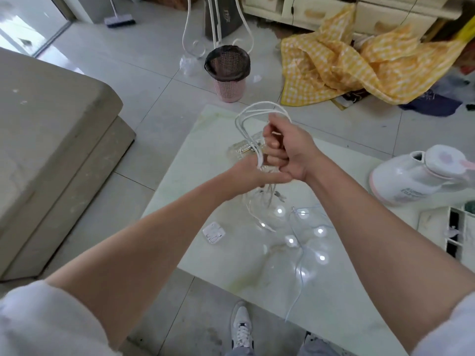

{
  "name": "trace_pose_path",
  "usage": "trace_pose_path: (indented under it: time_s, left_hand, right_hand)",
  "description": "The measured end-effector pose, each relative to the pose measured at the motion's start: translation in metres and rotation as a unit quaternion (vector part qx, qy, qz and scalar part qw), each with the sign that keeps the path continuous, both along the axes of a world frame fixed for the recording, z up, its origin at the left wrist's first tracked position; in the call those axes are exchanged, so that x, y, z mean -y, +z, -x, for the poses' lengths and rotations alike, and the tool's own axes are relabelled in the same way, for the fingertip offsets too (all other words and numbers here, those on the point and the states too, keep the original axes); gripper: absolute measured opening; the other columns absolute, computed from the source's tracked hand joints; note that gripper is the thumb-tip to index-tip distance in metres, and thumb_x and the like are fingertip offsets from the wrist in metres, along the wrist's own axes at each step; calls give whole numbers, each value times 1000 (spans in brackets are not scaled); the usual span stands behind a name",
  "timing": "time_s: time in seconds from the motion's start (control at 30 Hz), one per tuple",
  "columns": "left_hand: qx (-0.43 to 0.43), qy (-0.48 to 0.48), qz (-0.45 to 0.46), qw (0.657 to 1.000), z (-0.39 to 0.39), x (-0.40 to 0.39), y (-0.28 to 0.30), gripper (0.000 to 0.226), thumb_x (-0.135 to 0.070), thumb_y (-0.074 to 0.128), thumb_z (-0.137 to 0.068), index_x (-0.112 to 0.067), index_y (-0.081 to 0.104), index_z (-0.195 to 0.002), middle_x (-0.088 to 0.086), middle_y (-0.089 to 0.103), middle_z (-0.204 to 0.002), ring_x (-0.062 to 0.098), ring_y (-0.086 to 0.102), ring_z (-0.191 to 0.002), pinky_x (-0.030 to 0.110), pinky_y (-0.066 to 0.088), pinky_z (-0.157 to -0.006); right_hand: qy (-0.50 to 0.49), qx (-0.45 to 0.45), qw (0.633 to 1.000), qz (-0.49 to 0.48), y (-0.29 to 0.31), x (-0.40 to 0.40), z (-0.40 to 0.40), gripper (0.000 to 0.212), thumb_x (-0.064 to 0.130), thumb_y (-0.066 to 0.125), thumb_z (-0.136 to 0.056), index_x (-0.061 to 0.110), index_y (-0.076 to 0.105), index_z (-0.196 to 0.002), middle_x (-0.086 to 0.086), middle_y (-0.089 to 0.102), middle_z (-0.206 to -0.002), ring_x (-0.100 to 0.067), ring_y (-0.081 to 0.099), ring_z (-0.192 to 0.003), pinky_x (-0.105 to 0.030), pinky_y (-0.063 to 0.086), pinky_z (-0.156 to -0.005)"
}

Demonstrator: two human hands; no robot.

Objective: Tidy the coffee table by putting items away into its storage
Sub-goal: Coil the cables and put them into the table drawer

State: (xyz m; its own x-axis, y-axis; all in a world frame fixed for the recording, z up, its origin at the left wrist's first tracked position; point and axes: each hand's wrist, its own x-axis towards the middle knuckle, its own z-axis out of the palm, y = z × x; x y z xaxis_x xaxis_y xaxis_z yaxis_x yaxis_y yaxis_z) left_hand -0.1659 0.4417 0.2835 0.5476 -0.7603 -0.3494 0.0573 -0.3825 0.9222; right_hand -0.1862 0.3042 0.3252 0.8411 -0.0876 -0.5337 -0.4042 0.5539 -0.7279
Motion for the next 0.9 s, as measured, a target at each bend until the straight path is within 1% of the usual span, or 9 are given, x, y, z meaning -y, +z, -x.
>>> trace_pose_path:
  time_s: [0.17,0.3,0.37,0.47,0.53,0.6,0.67,0.77,0.9]
  left_hand:
    - [106,-72,-176,976,5,1,-8,43,-53,53,-94,-20,78,-82,-10,68,-71,7,63,-73,20,44,-66]
    - [130,-42,-225,965,-7,-20,-13,43,-54,51,-96,-18,76,-95,5,72,-86,20,64,-80,33,51,-78]
    - [152,-31,-227,961,-11,-22,-13,40,-50,51,-96,-17,74,-96,3,75,-85,15,66,-77,28,51,-72]
    - [186,-42,-205,960,-9,-16,-3,42,-52,48,-97,-17,67,-84,-2,70,-66,1,62,-52,14,42,-49]
    - [263,-117,-210,934,-4,-6,3,47,-53,44,-98,-14,57,-74,1,58,-62,10,61,-54,20,46,-56]
    - [331,-211,-222,893,5,10,10,42,-47,49,-97,-13,54,-71,0,53,-65,22,58,-69,35,47,-67]
    - [308,-251,-204,895,18,26,18,23,-37,59,-84,-15,61,-76,-1,60,-71,24,60,-74,36,48,-67]
    - [232,-246,-163,927,34,40,27,17,-27,55,-66,-21,65,-78,-4,66,-75,14,63,-71,33,48,-62]
    - [69,-77,-61,993,33,21,21,12,-26,59,-77,-26,69,-81,-10,69,-83,8,64,-77,21,48,-68]
  right_hand:
    - [-152,9,984,96,31,39,-10,27,15,46,-90,18,52,-65,6,35,-45,-7,20,-32,-16,14,-32]
    - [-299,-101,936,155,8,70,24,16,9,51,-89,12,59,-76,2,41,-49,-9,26,-30,-17,19,-34]
    - [-303,-158,917,205,-9,73,49,12,5,48,-89,8,58,-95,-8,52,-68,-11,39,-36,-20,29,-37]
    - [-164,-216,875,400,-30,70,95,62,14,52,-85,12,36,-144,-16,52,-130,-23,62,-98,-31,50,-74]
    - [-56,-84,814,572,-28,61,117,85,29,54,-80,14,17,-155,-10,25,-159,-24,28,-144,-35,30,-114]
    - [49,82,758,646,-20,45,123,97,50,58,-81,19,7,-157,5,10,-164,-11,1,-152,-34,5,-123]
    - [200,113,730,644,-17,25,119,115,67,67,-72,28,-1,-156,11,17,-163,-2,9,-149,-35,2,-123]
    - [213,54,822,525,-28,3,123,106,40,79,-74,32,12,-155,9,58,-133,-10,58,-117,-27,38,-105]
    - [99,5,918,383,-44,19,145,22,22,63,-89,19,67,-110,3,71,-67,-15,64,-59,-31,51,-53]
